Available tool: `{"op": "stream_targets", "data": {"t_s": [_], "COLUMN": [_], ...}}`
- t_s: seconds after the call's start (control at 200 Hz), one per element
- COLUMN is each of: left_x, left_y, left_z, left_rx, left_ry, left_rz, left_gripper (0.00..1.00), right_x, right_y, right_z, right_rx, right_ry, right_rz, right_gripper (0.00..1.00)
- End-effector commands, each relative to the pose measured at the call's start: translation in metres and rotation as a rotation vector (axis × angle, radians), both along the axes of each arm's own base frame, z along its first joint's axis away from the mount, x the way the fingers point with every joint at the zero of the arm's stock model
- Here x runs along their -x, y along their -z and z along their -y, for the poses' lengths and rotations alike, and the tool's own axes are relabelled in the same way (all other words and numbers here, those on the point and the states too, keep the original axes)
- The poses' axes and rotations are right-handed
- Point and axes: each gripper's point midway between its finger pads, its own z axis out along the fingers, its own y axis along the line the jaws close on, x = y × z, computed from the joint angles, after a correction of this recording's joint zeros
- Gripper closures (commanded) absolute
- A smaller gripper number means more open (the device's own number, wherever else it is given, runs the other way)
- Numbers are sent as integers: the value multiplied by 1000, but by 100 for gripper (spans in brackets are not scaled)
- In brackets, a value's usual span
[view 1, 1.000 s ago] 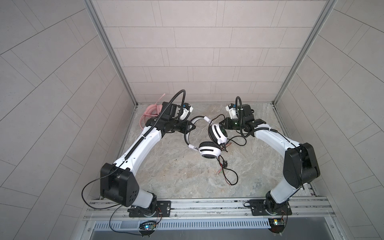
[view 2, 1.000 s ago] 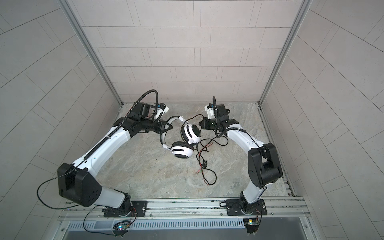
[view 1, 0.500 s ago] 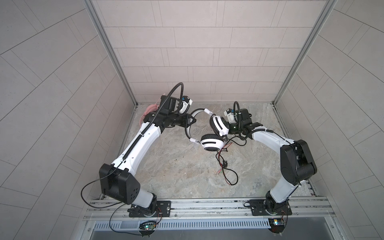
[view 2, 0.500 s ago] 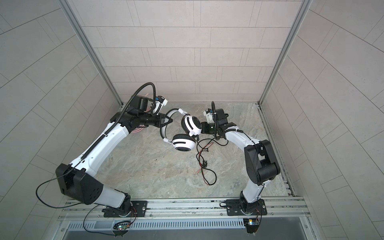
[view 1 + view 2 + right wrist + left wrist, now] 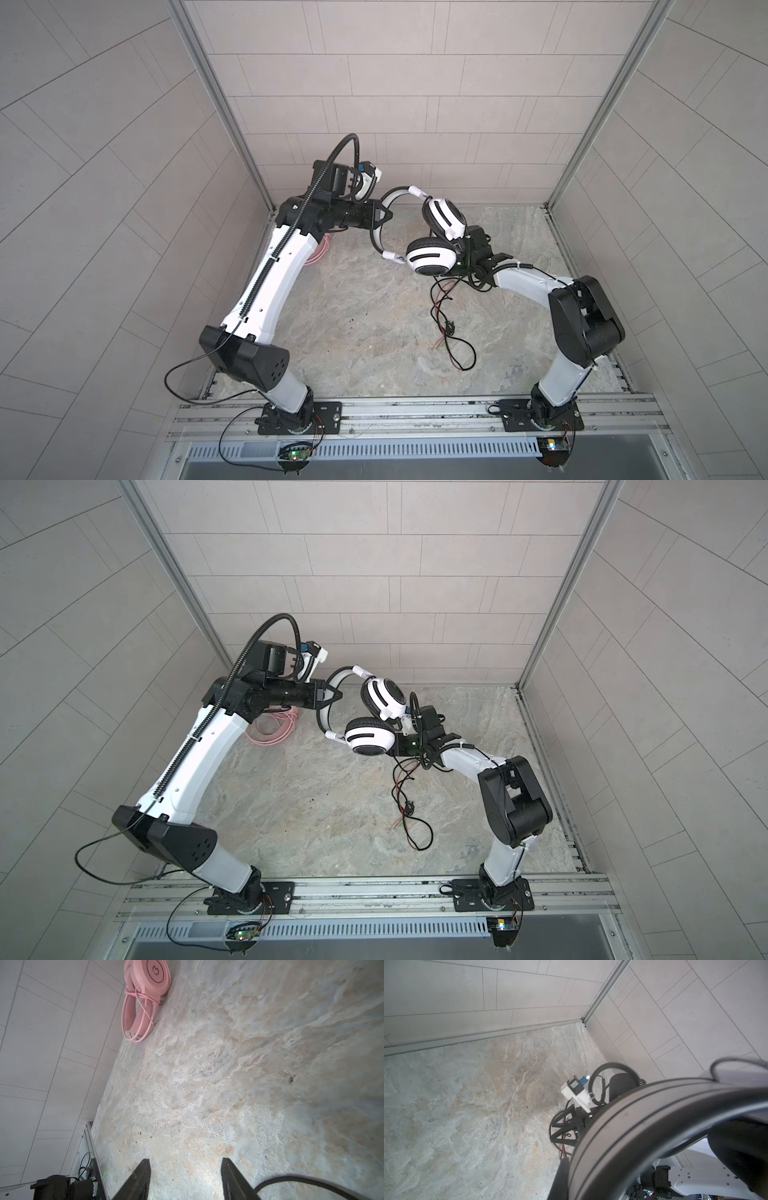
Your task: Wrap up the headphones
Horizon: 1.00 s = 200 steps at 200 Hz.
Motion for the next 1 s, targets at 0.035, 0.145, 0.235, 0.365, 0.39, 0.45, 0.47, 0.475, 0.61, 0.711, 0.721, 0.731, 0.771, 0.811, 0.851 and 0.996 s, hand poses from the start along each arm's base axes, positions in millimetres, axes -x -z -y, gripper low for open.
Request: {"op": "stream_targets", "data": {"t_s": [0.035, 0.145, 0.235, 0.365, 0.39, 0.45, 0.47, 0.475, 0.61, 0.711, 0.721, 0.731, 0.771, 0.811, 0.851, 0.996], "left_x": [4, -6, -16, -34, -38, -46, -48, -48, -57, -59, -60, -60, -61, -61, -61, -61], "left_y": [-53, -67, -72, -85, -89, -99, -102, -103, -116, -114, -113, -112, -110, -108, -105, -99], "left_z": [-1, -6, -15, -49, -56, -77, -84, -85, -108, -108, -108, -108, -108, -108, -108, -111], "left_rx": [142, 241, 314, 385, 399, 438, 451, 453, 498, 501, 500, 500, 498, 496, 493, 471], "left_ry": [-6, -21, -43, -127, -145, -196, -210, -213, -268, -269, -269, -269, -271, -270, -272, -290], "left_rz": [14, -9, -31, -19, -13, 4, 11, 12, 29, 23, 20, 18, 13, 7, 3, -3], "left_gripper": [100, 100, 100, 100, 100, 100, 100, 100, 100, 100, 100, 100, 100, 100, 100, 100], "right_x": [-6, -6, -6, -2, -1, 2, 4, 4, 10, 9, 9, 9, 6, 4, 3, 2], "right_y": [35, 56, 66, 70, 70, 73, 75, 75, 83, 78, 77, 76, 70, 64, 57, 31], "right_z": [-4, -8, -8, 1, 3, 9, 11, 11, 20, 18, 18, 18, 17, 17, 17, 19], "right_rx": [-16, -28, -19, 41, 52, 80, 88, 90, 119, 109, 109, 108, 109, 108, 108, 129], "right_ry": [5, -1, -1, 11, 11, 14, 14, 14, 8, 2, 1, 0, 1, 2, -2, -18], "right_rz": [-53, -106, -119, -112, -111, -113, -116, -115, -144, -138, -136, -134, -123, -111, -97, -47], "right_gripper": [50, 68, 68, 66, 65, 65, 64, 64, 64, 64, 64, 64, 63, 63, 61, 47]}}
